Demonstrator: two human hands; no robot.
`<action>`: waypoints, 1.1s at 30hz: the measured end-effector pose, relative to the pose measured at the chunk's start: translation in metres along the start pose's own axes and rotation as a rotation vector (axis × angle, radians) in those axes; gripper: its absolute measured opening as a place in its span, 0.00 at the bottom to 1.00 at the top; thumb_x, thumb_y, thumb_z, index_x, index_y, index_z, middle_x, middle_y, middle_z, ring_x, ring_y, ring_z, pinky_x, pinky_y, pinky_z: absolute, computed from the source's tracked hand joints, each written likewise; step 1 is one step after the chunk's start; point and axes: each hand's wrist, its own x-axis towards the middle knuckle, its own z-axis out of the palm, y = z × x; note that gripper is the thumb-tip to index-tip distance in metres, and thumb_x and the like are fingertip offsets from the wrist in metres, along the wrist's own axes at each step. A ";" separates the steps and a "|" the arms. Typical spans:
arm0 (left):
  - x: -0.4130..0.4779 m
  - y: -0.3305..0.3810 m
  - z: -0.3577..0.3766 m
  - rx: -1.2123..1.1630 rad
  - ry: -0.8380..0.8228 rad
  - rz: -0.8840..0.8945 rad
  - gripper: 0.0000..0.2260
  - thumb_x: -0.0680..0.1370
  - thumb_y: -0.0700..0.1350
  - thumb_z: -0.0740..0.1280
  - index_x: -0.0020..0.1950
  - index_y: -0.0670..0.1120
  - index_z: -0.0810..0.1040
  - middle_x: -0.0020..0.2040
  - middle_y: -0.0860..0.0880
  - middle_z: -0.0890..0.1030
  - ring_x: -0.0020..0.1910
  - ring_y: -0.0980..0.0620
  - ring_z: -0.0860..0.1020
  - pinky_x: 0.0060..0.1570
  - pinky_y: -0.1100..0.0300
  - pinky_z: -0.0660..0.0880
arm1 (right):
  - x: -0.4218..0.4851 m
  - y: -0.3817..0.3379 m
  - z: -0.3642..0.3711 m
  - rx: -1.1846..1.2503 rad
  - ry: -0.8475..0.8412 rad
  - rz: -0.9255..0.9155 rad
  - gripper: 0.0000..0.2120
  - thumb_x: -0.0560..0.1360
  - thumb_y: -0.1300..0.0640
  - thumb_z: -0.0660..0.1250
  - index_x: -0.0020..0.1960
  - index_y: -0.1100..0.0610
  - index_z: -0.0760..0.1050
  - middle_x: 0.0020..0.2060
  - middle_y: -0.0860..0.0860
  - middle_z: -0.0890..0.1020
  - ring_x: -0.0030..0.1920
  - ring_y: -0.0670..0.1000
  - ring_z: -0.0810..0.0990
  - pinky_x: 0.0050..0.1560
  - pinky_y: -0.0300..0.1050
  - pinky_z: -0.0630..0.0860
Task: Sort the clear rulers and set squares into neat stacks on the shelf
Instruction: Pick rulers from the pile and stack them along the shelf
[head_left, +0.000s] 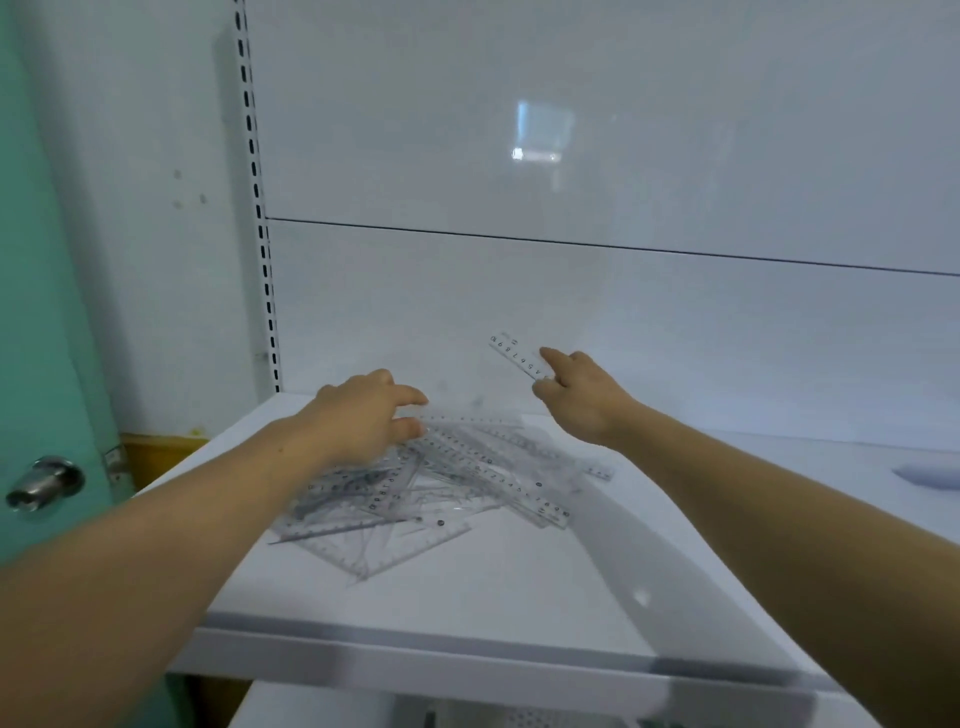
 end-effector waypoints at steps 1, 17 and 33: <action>-0.002 -0.002 -0.001 -0.002 -0.007 -0.005 0.22 0.79 0.59 0.58 0.72 0.58 0.64 0.63 0.50 0.69 0.60 0.48 0.71 0.60 0.51 0.68 | -0.001 0.002 -0.002 -0.049 -0.013 0.005 0.19 0.80 0.54 0.54 0.70 0.56 0.61 0.57 0.55 0.68 0.55 0.55 0.70 0.53 0.46 0.67; 0.016 0.150 0.022 -0.118 -0.064 0.257 0.20 0.80 0.53 0.59 0.72 0.53 0.65 0.66 0.48 0.69 0.63 0.46 0.71 0.61 0.54 0.68 | -0.133 0.132 -0.094 -0.254 0.130 0.400 0.22 0.78 0.47 0.60 0.71 0.53 0.65 0.60 0.53 0.77 0.58 0.55 0.74 0.53 0.46 0.70; 0.026 0.485 0.084 -0.308 -0.116 0.361 0.22 0.81 0.51 0.57 0.75 0.49 0.61 0.67 0.47 0.68 0.63 0.48 0.70 0.62 0.58 0.66 | -0.340 0.362 -0.252 -0.320 0.187 0.610 0.23 0.78 0.45 0.61 0.71 0.50 0.66 0.65 0.54 0.75 0.60 0.55 0.75 0.58 0.47 0.73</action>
